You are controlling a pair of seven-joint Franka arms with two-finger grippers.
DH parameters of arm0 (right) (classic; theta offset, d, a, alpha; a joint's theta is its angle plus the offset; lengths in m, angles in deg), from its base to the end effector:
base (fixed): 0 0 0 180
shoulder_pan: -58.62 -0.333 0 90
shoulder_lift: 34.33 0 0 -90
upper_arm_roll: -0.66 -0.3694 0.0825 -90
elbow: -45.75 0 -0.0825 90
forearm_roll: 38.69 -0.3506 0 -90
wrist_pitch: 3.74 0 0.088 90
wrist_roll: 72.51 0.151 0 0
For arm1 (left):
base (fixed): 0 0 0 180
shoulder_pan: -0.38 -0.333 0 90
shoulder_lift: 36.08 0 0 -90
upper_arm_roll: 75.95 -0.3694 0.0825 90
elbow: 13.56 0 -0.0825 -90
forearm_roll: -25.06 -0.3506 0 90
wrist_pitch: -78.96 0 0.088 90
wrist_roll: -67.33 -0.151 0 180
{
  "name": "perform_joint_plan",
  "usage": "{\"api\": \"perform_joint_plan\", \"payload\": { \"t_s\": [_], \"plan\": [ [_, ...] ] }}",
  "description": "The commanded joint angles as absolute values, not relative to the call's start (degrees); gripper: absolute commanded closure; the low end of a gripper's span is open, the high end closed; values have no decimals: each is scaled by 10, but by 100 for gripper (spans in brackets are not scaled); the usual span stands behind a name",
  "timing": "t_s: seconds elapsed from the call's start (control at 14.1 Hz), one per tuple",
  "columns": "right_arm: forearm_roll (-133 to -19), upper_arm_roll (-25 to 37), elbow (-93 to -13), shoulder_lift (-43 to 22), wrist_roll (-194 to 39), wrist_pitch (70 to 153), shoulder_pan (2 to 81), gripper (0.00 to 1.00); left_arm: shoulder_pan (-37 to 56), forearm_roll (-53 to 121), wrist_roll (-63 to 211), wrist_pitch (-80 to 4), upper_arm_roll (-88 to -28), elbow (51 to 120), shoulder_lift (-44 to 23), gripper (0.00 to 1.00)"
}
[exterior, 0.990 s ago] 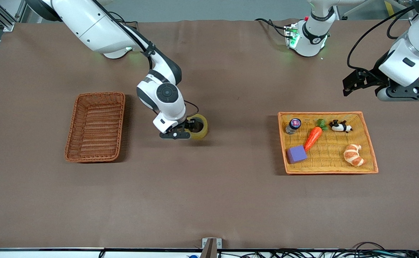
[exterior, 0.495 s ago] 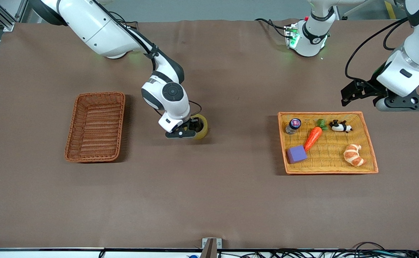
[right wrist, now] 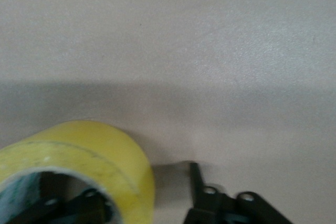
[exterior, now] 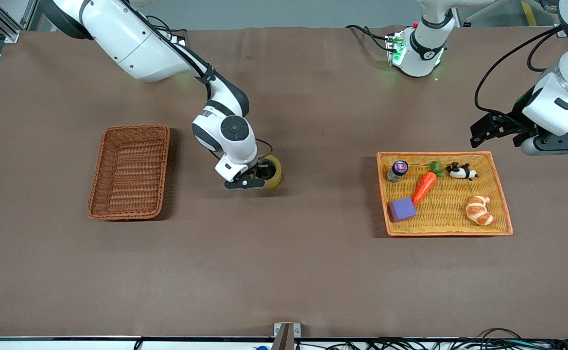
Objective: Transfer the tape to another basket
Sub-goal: 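Carry the tape roll with the right gripper over the brown basket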
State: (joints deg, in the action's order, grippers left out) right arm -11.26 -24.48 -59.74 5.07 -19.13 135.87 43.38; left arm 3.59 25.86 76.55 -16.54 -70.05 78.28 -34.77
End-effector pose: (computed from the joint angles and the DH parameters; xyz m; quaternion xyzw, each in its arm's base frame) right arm 0.5196 0.3928 0.2026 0.9995 0.0273 0.0140 0.0088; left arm 0.5326 -0.0867 0.6163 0.9998 0.0015 0.0190 0.0113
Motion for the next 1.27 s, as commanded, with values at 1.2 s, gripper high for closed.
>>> {"api": "perform_joint_plan", "payload": {
  "t_s": [1.2],
  "plan": [
    [-313, -82, -632, -223, -610, 1134, 577, 100, 45, 265, 740, -212, -701, 831, -371, 0]
  ]
}}
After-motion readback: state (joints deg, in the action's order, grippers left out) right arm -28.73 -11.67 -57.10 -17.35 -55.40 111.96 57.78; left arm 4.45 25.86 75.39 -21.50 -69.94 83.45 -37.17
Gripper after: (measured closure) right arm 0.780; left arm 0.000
